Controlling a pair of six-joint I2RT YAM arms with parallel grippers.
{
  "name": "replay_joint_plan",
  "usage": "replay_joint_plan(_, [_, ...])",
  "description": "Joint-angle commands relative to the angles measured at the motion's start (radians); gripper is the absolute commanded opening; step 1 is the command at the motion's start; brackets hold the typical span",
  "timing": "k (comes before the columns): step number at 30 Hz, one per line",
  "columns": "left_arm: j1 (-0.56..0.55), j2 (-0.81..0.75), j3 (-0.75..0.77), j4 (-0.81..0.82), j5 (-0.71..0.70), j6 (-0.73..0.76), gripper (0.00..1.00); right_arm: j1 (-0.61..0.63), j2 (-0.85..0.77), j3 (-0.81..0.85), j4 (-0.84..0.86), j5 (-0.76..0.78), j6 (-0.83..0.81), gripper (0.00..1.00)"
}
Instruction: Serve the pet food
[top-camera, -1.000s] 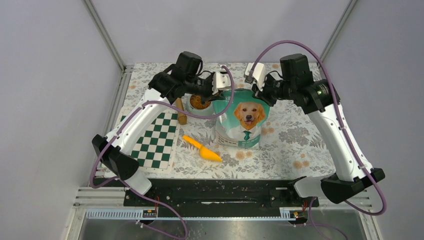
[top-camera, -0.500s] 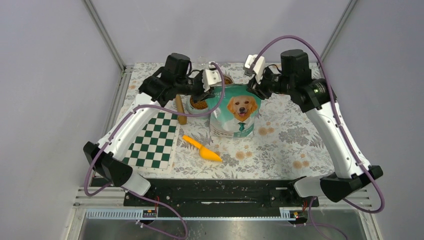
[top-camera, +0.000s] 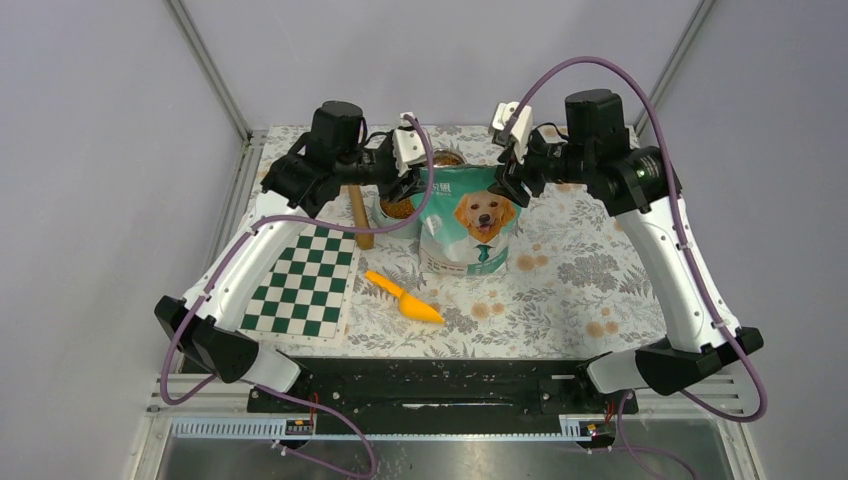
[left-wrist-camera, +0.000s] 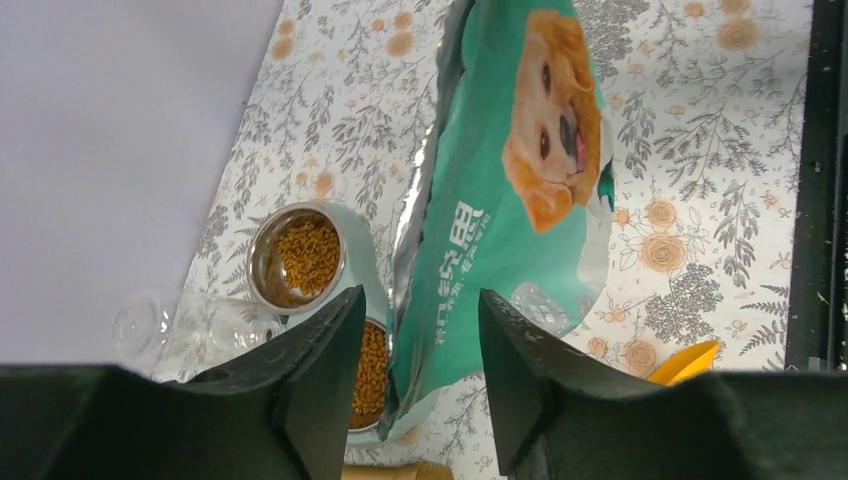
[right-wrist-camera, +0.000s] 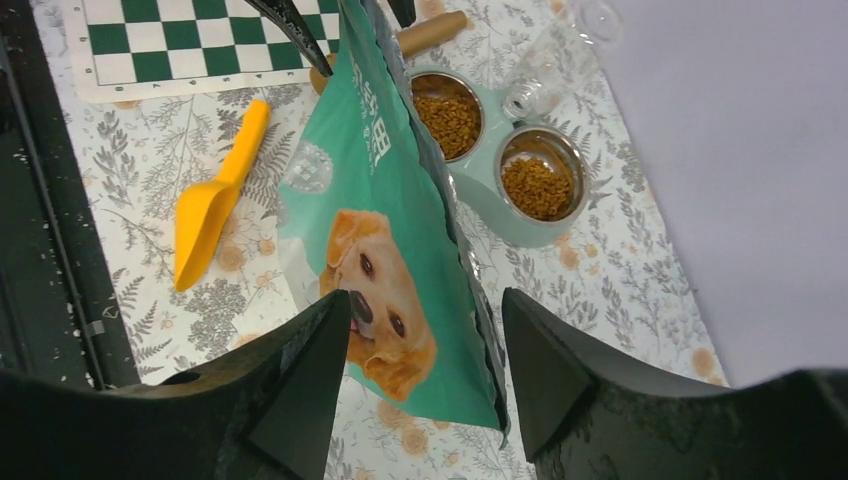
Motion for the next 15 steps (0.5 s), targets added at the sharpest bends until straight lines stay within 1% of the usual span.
replay_joint_plan(1, [0.0,0.002,0.036,0.044,0.1,0.044,0.43,-0.002,0.036,0.078,-0.083,-0.063,0.038,0.64])
replay_joint_plan(4, [0.0,0.002,0.032,0.037,0.094,0.055,0.31,-0.003,0.042,0.08,-0.076,-0.056,0.051,0.64])
replay_joint_plan(7, [-0.001,0.007,0.042,0.015,0.084,0.06,0.14,-0.002,0.039,0.072,-0.061,-0.042,0.064,0.64])
replay_joint_plan(8, [0.0,0.011,0.046,0.007,0.079,0.061,0.06,-0.002,0.037,0.072,-0.062,-0.041,0.072,0.64])
replay_joint_plan(9, [-0.001,0.012,0.047,0.004,0.072,0.062,0.0,-0.002,0.035,0.074,-0.063,-0.041,0.081,0.64])
replay_joint_plan(15, [-0.002,0.011,0.045,0.003,0.053,0.064,0.0,-0.002,0.016,0.071,-0.071,-0.037,0.104,0.64])
